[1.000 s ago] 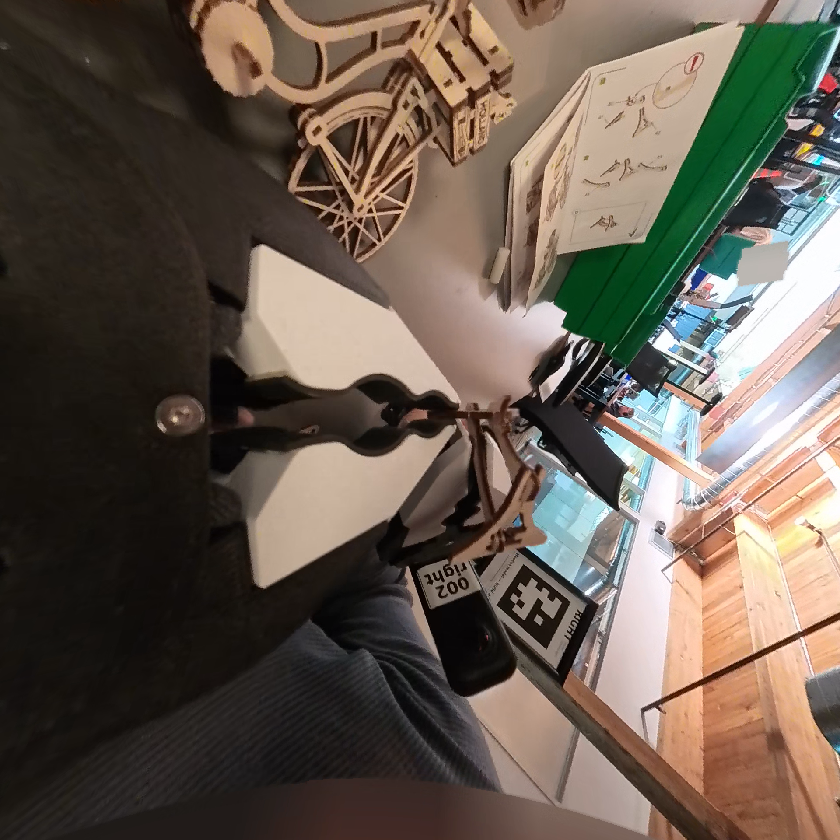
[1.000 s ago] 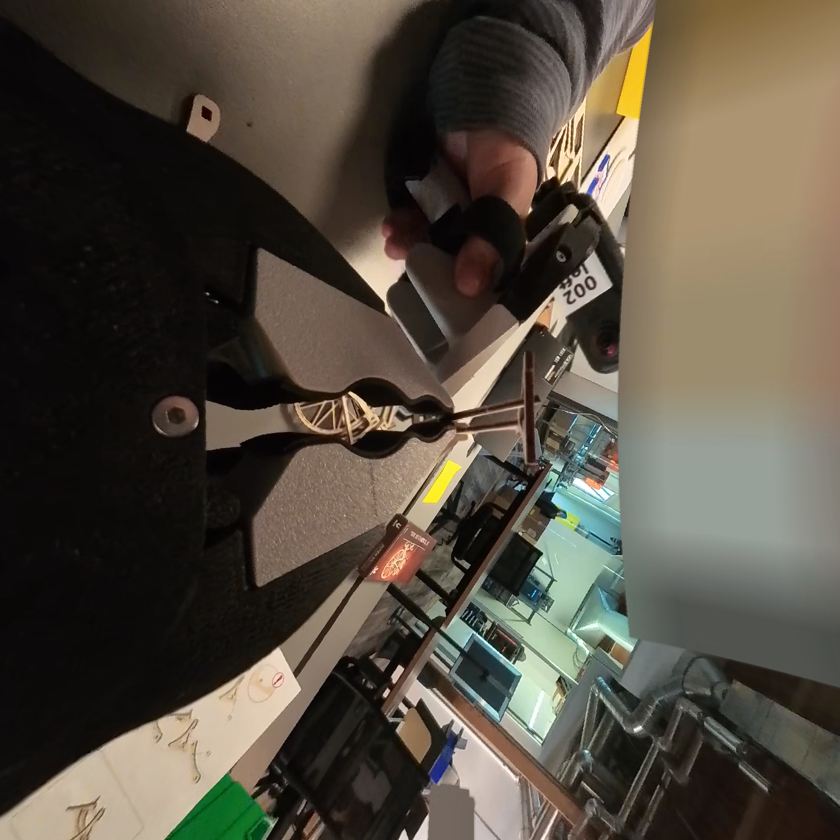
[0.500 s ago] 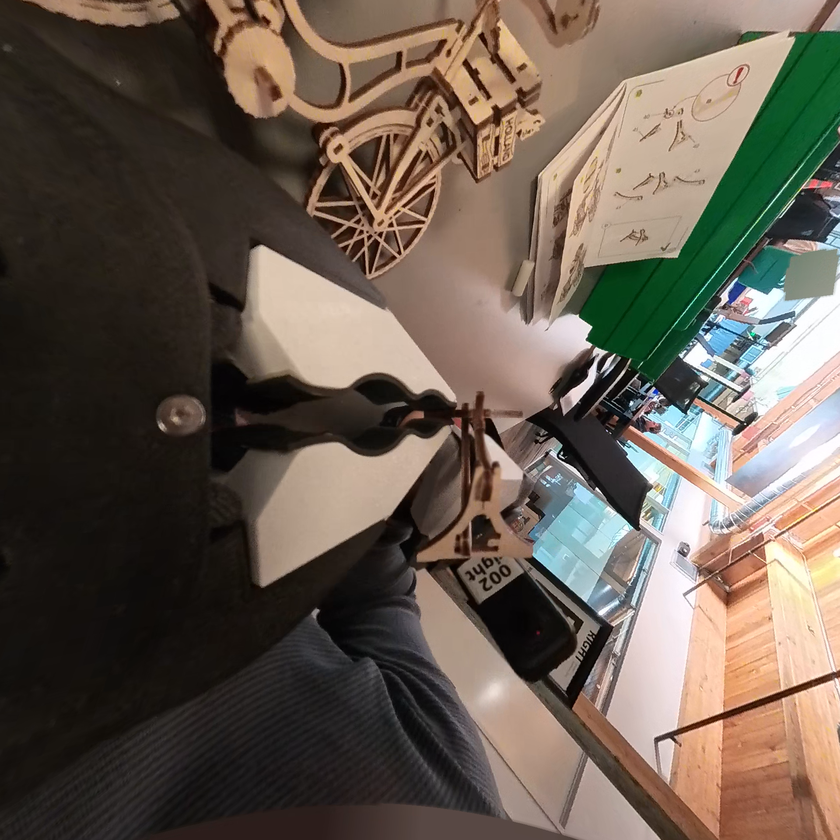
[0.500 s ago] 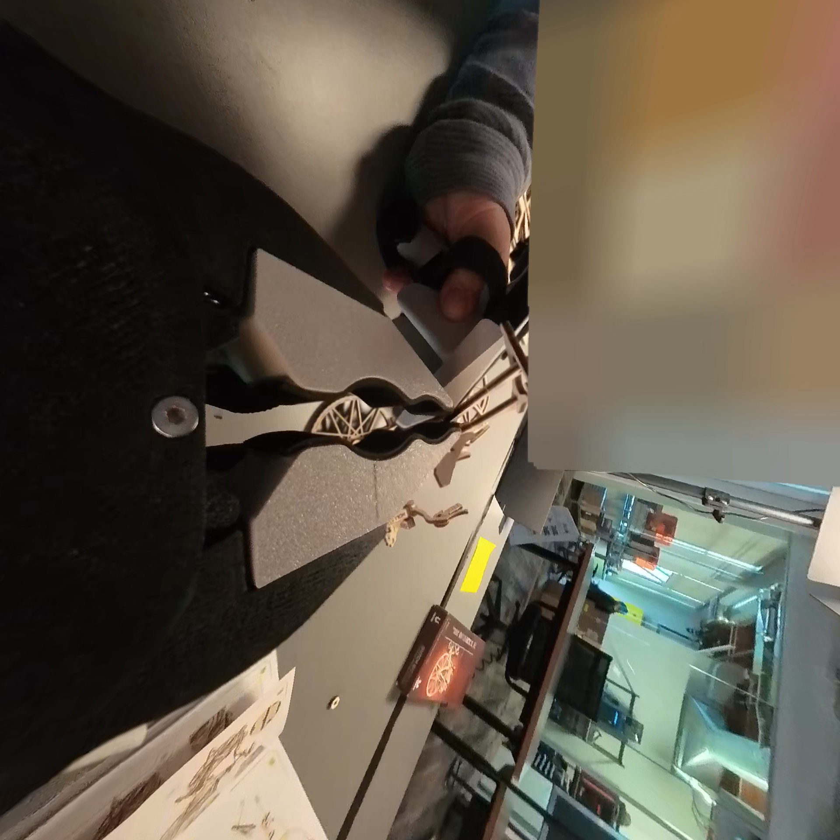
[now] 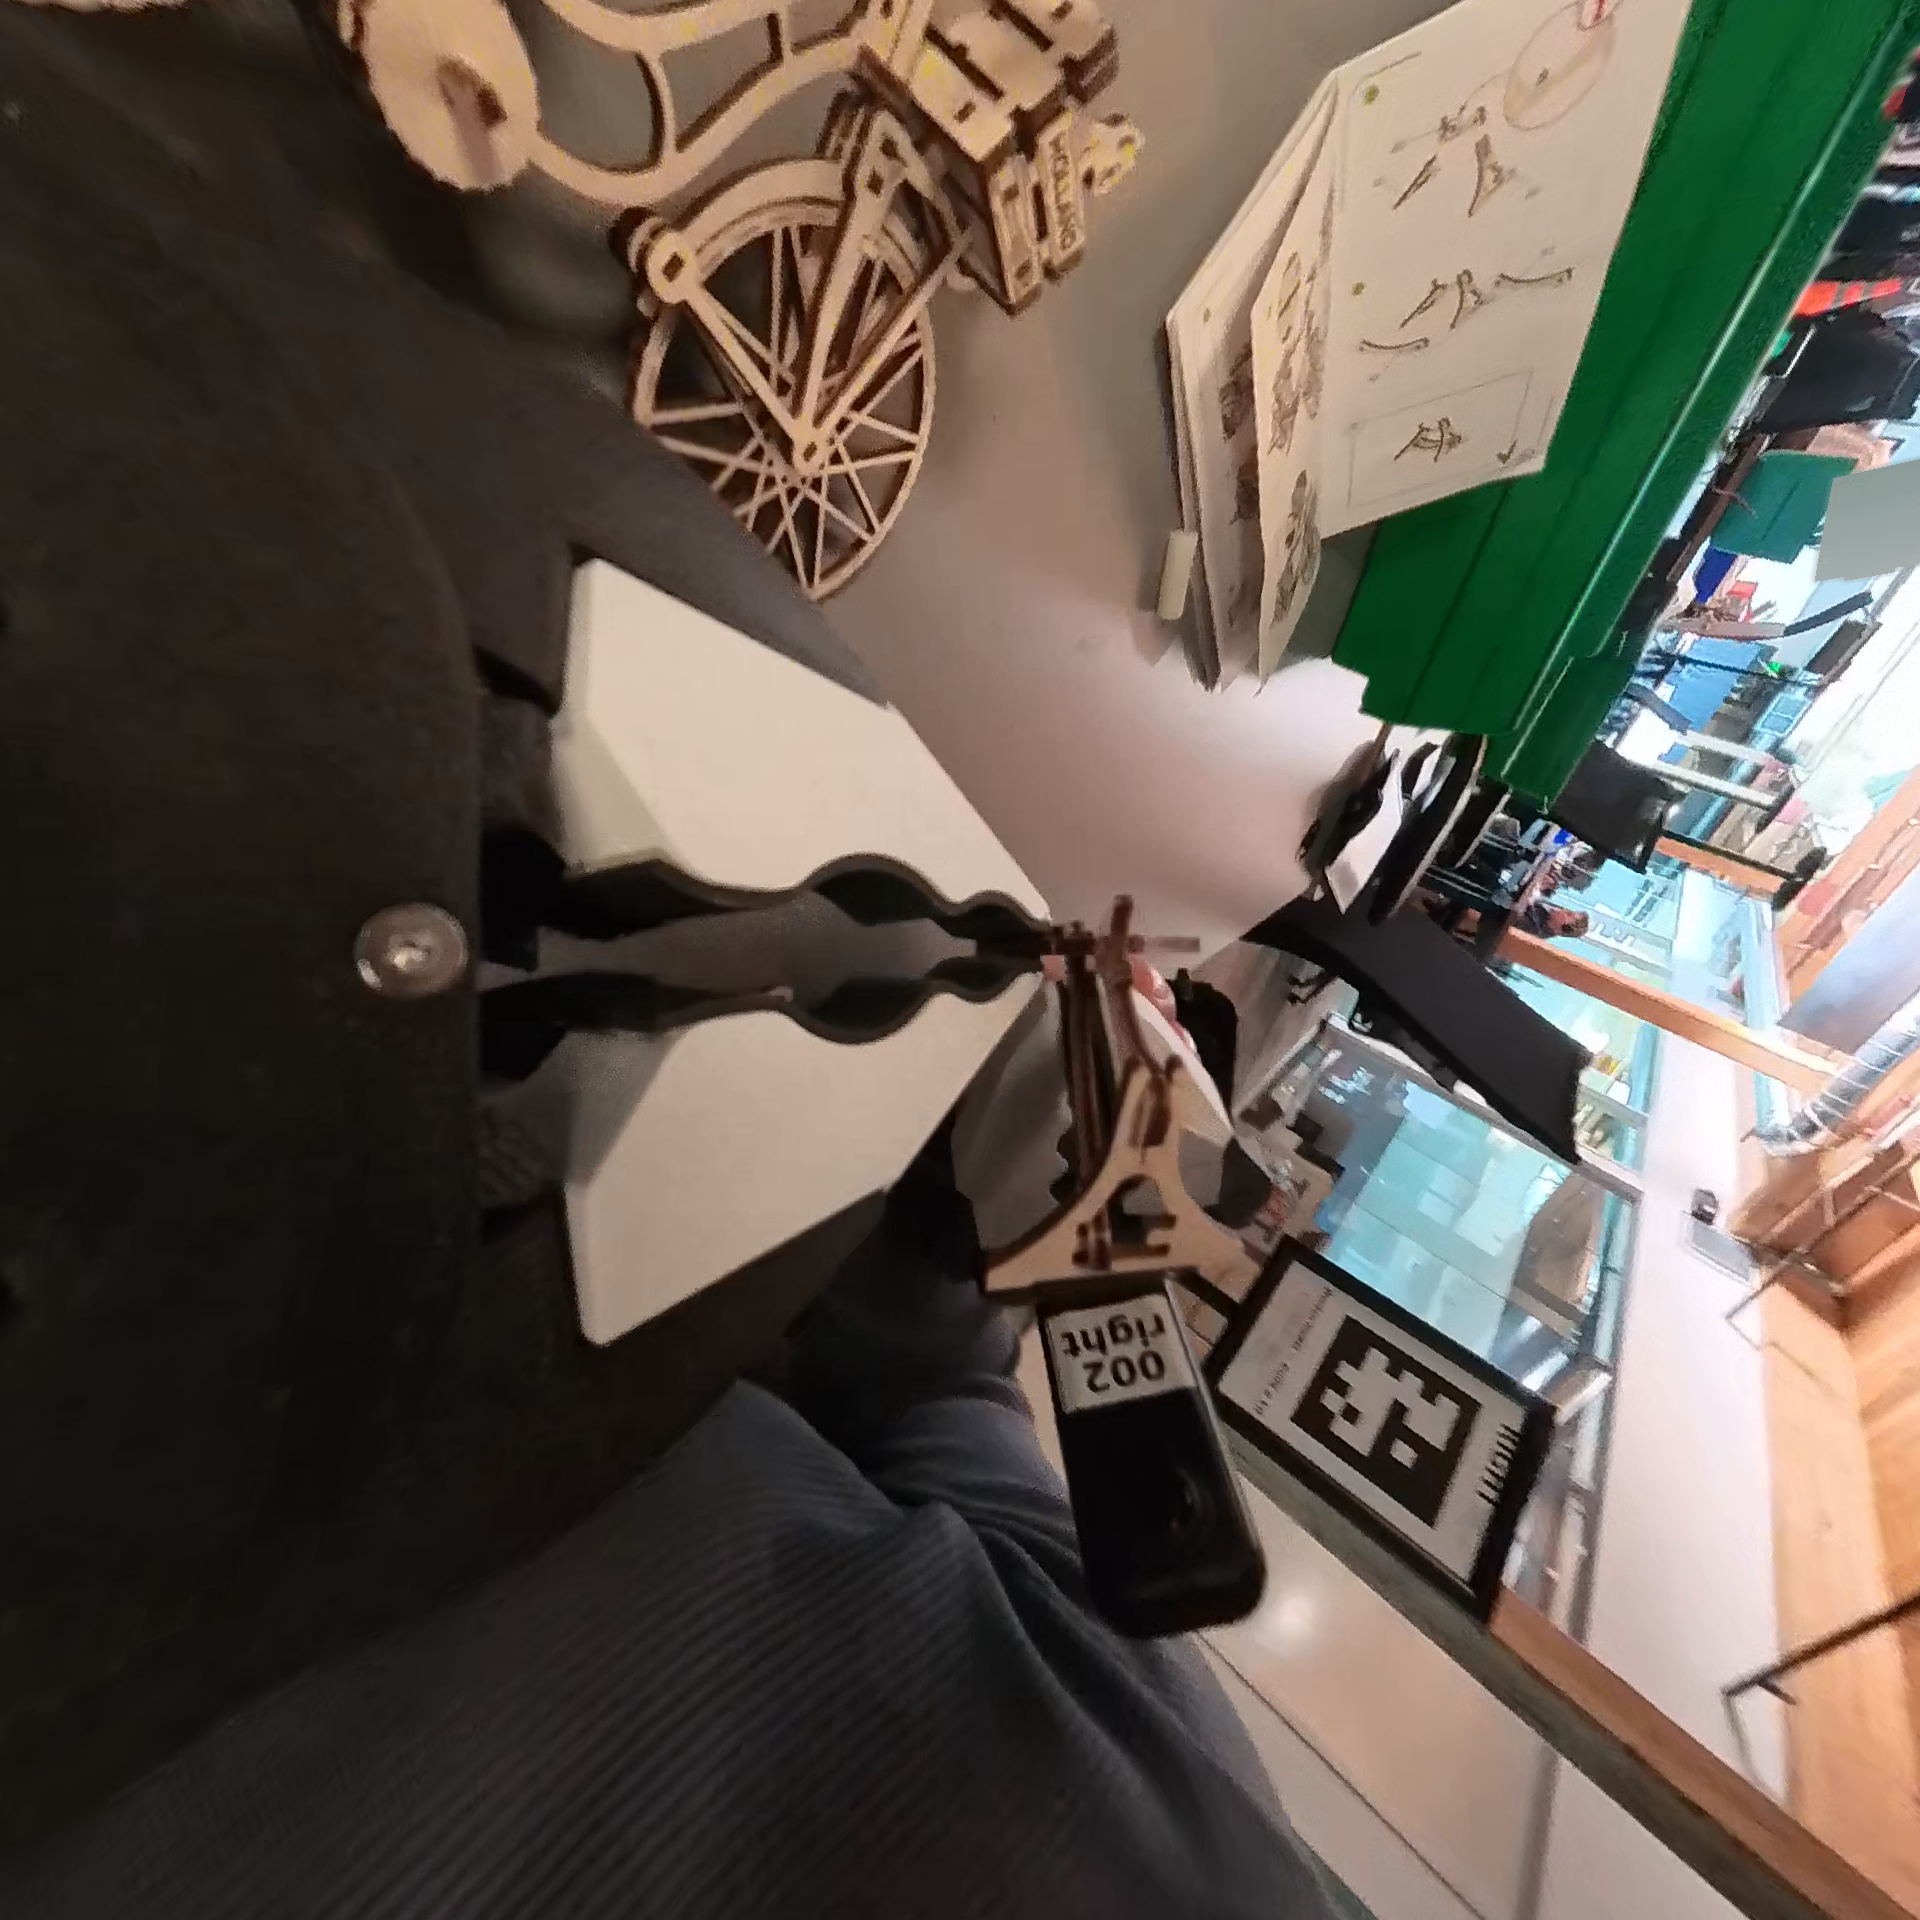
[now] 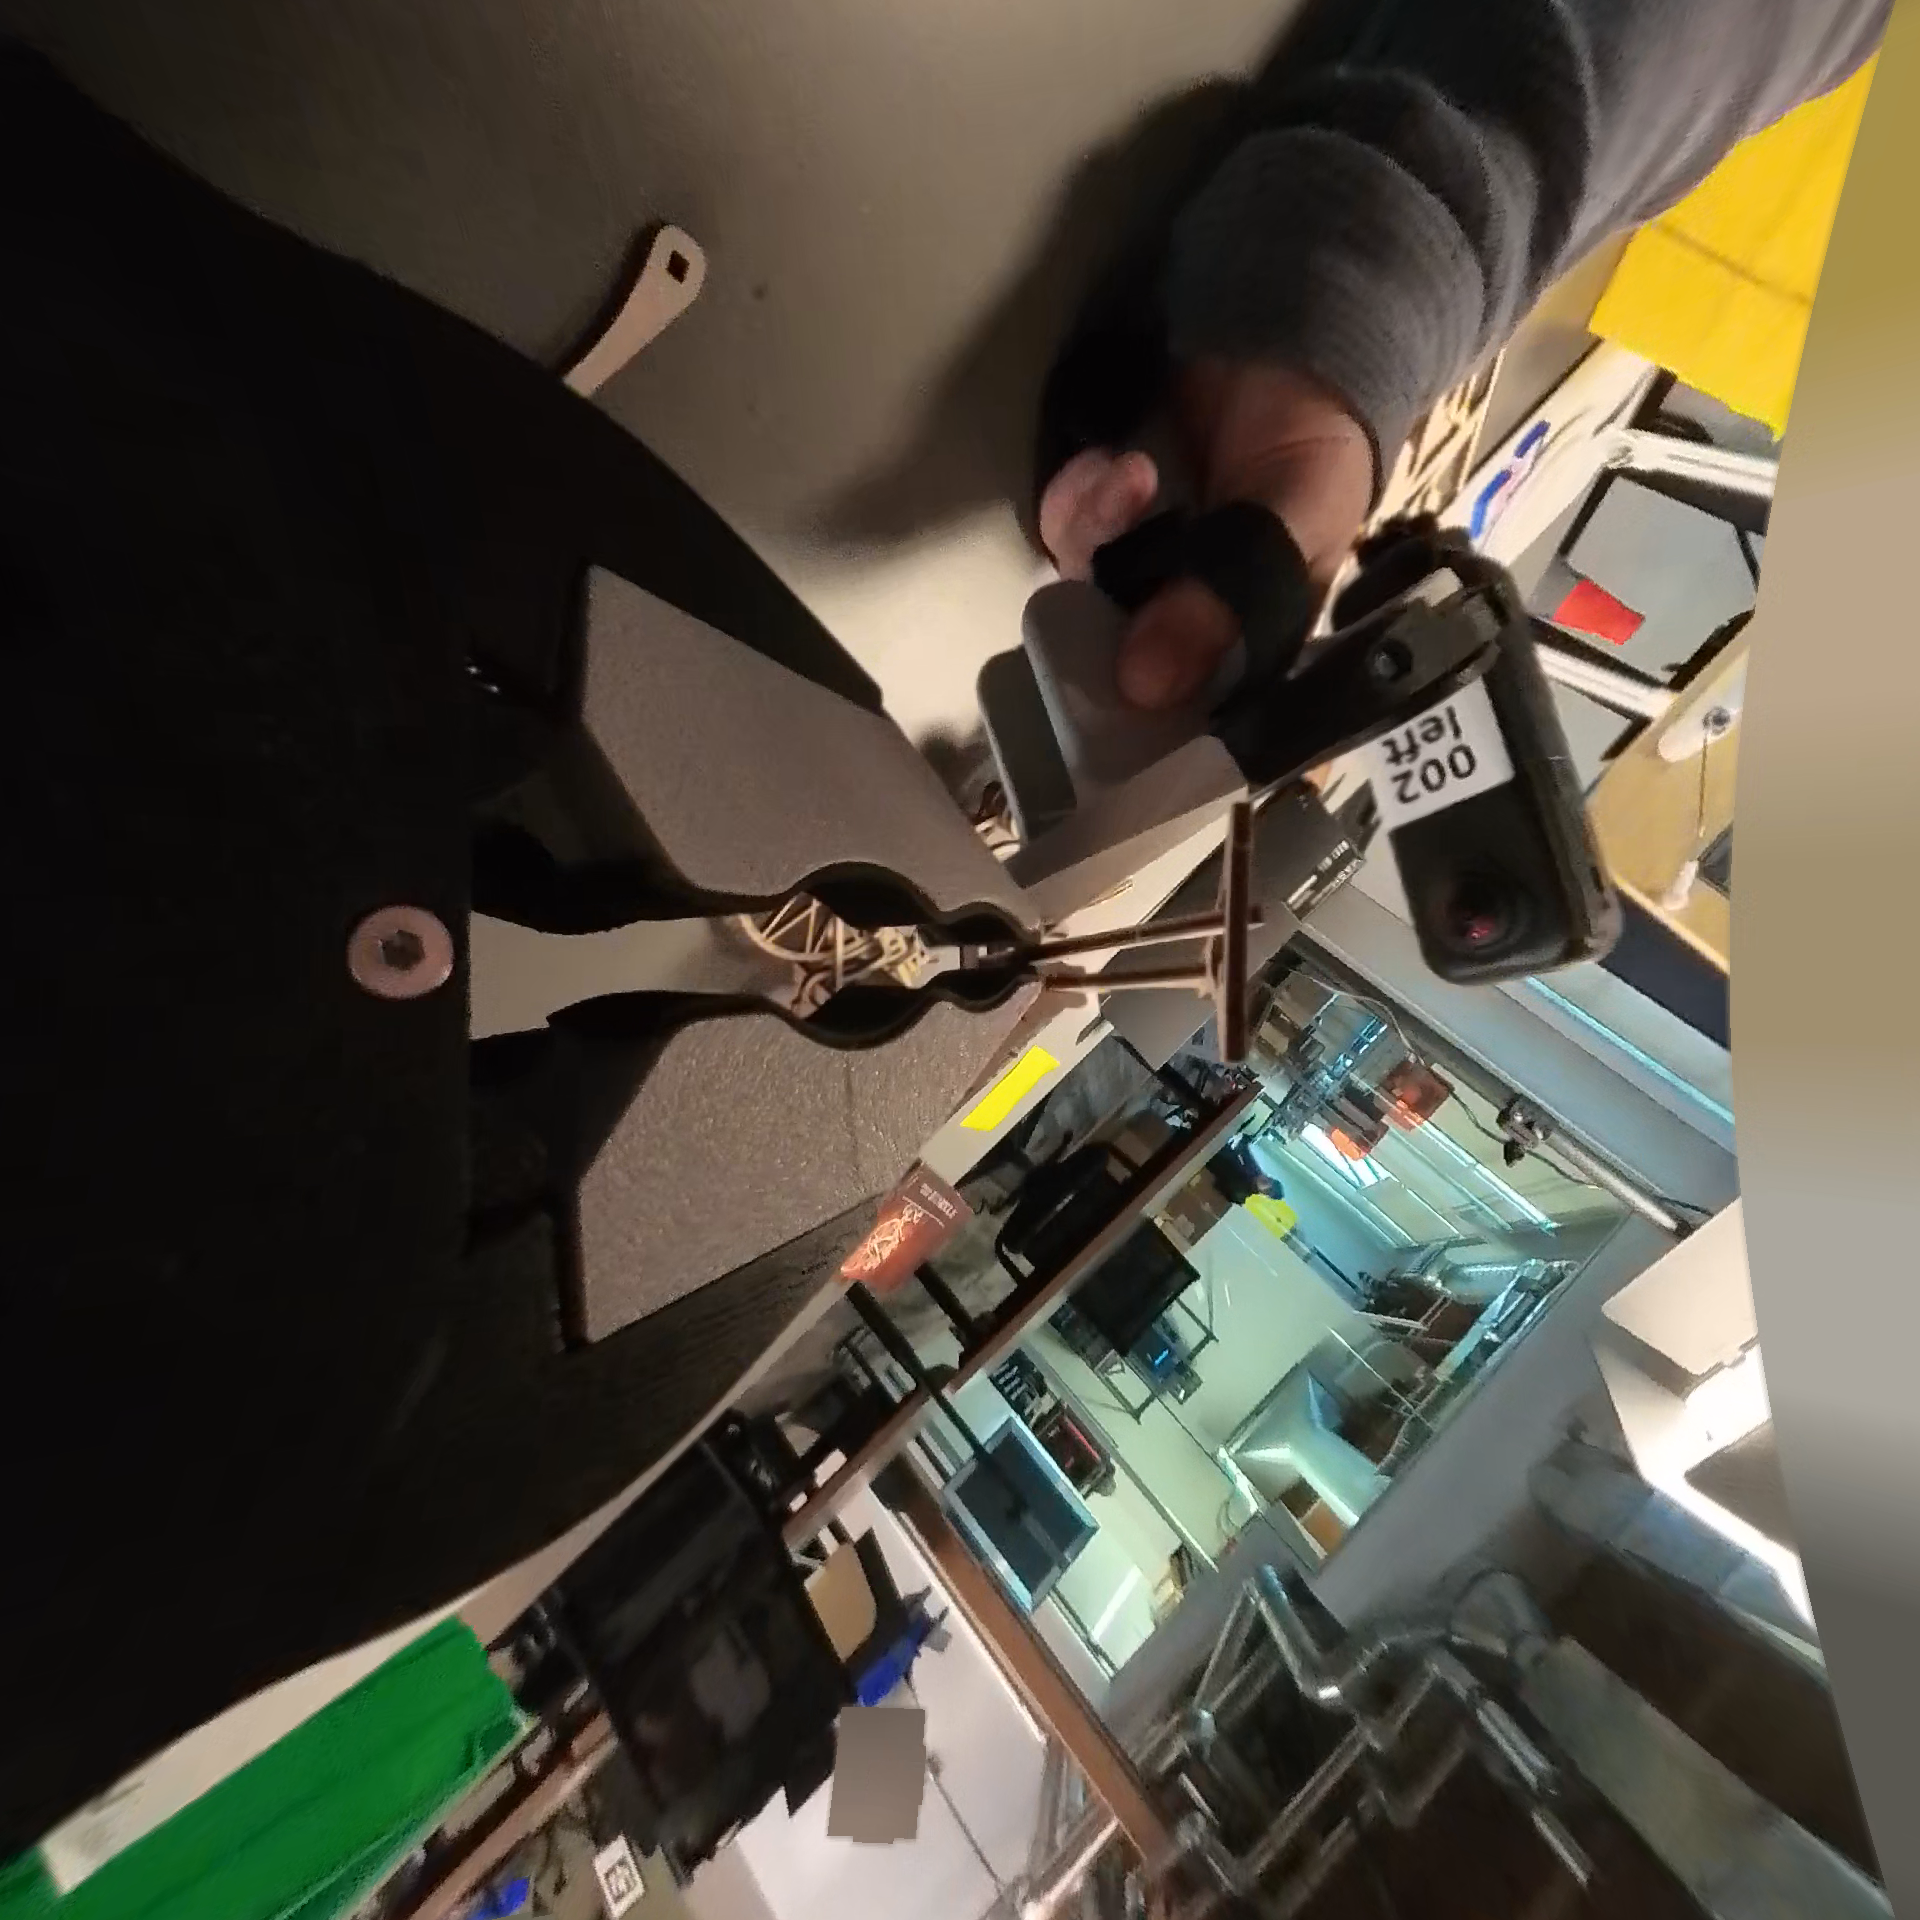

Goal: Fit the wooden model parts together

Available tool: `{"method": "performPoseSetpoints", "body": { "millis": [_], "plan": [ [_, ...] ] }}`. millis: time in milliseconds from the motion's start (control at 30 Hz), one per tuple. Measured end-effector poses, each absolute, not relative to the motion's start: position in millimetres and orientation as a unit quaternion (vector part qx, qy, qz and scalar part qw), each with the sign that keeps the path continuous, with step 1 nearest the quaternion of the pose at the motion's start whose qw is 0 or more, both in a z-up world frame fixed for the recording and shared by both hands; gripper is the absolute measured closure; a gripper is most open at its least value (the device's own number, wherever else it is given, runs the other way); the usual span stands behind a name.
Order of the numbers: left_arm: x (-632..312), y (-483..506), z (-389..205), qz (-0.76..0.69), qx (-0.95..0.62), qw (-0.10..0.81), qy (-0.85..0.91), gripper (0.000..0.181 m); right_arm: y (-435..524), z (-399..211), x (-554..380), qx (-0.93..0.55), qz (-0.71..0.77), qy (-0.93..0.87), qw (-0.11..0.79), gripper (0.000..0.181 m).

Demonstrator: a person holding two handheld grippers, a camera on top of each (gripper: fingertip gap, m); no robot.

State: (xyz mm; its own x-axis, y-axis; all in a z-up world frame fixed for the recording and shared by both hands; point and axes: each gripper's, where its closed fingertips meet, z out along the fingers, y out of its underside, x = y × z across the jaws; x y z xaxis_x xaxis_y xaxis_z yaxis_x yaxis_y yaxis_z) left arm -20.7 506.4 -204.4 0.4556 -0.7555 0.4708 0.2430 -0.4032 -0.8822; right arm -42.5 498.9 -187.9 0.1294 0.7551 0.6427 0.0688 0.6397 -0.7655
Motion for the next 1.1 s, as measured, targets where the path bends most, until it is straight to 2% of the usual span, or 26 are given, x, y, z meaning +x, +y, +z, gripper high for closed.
{"method": "performPoseSetpoints", "body": {
  "millis": [133, 333, 633, 1100],
  "plan": [
    [-22, 508, -208, -0.435, -0.695, 0.530, 0.217, 0.180, 501, -190, -41, -0.335, 0.236, -0.615, 0.673, 0.175],
    [-24, 510, -212, -0.395, -0.706, 0.539, 0.233, 0.180, 501, -195, -42, -0.334, 0.216, -0.626, 0.671, 0.180],
    [-27, 512, -209, -0.418, -0.700, 0.540, 0.209, 0.176, 513, -191, -45, -0.433, 0.343, -0.555, 0.622, 0.181],
    [-34, 517, -209, -0.433, -0.706, 0.534, 0.166, 0.180, 515, -194, -50, -0.469, 0.398, -0.531, 0.584, 0.181]
  ]
}}
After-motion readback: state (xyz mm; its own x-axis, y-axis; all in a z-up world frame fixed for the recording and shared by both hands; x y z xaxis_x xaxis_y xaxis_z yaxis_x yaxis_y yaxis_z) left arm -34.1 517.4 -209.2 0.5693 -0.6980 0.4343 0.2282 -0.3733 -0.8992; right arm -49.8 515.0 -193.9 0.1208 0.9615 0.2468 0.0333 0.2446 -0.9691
